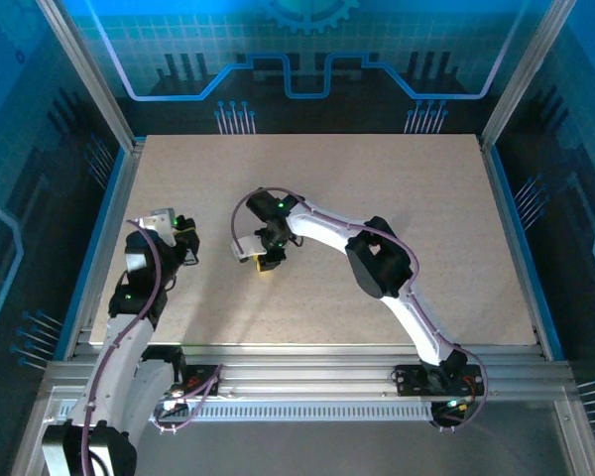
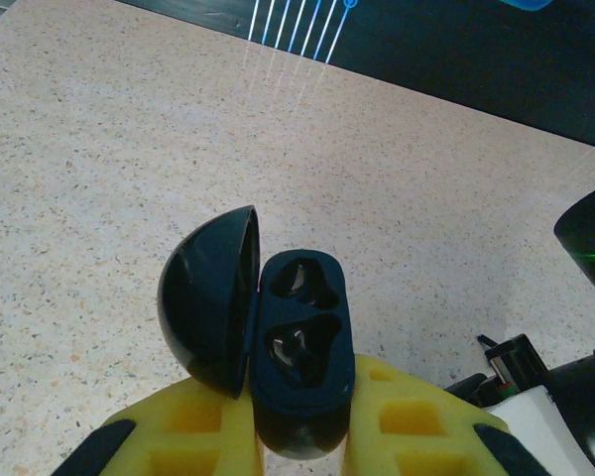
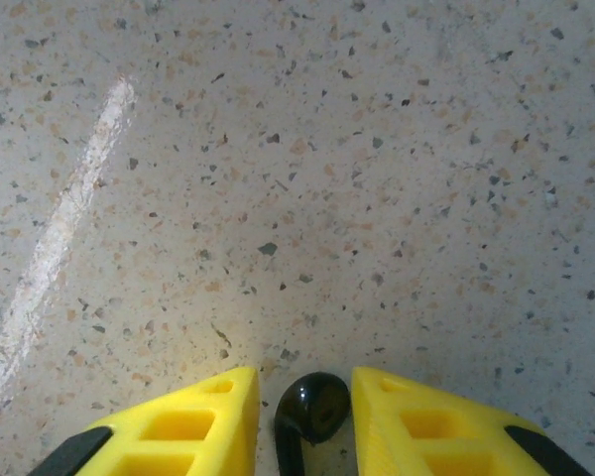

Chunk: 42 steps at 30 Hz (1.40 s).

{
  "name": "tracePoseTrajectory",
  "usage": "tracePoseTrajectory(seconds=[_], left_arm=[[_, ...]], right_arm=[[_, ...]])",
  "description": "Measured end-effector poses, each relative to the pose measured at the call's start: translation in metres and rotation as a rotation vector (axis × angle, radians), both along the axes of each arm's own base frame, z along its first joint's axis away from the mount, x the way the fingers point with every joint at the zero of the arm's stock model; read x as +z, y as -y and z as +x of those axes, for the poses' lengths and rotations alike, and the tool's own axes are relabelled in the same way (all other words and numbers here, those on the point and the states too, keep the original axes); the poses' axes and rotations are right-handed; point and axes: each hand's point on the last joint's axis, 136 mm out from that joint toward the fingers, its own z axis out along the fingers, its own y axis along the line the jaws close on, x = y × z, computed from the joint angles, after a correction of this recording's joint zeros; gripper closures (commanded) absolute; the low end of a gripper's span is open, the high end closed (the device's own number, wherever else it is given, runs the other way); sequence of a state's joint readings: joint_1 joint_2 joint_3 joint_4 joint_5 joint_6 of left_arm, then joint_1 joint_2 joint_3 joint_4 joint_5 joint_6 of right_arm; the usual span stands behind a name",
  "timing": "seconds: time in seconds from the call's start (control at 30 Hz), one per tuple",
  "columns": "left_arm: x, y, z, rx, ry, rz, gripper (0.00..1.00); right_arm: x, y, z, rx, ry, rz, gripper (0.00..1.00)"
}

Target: Insert the wireless bluetooth earbuds into the charging case

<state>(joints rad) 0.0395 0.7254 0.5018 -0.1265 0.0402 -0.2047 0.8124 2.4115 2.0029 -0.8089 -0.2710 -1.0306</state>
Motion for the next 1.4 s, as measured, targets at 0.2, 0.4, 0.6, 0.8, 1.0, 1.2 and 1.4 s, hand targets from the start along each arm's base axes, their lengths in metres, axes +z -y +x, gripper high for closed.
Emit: tracePoseTrajectory(seconds=[0.2,0.4,0.6,0.8,1.0,1.2,1.4], left_arm=[[0.000,0.000,0.000,0.000,0.000,0.000,0.88],[-0.001,0.000,0.000,-0.001,-0.005,-0.001,0.89],[-0.002,0.008,0.002,-0.042,-0.005,-0.019,0.91],[0.003,0.025,0.009,-0.126,0.035,-0.043,0.92],[-0.009,0.067,0.010,-0.285,0.092,-0.040,0.91],[-0.014,0.122,0.018,-0.483,0.158,0.014,0.91],[-0.022,0.161,0.028,-0.611,0.223,0.058,0.91]], right_arm=[[-0.001,0.003,0.000,0.006,-0.005,-0.011,0.78],[0.001,0.003,0.003,-0.003,-0.010,-0.011,0.83],[0.009,0.010,0.005,-0.085,-0.095,0.031,0.85],[0.056,0.035,-0.006,-0.221,-0.203,0.137,0.85],[0.133,0.063,0.001,-0.400,-0.300,0.382,0.85],[0.179,0.104,0.021,-0.610,-0.372,0.565,0.85],[0.214,0.112,0.018,-0.739,-0.398,0.693,0.85]])
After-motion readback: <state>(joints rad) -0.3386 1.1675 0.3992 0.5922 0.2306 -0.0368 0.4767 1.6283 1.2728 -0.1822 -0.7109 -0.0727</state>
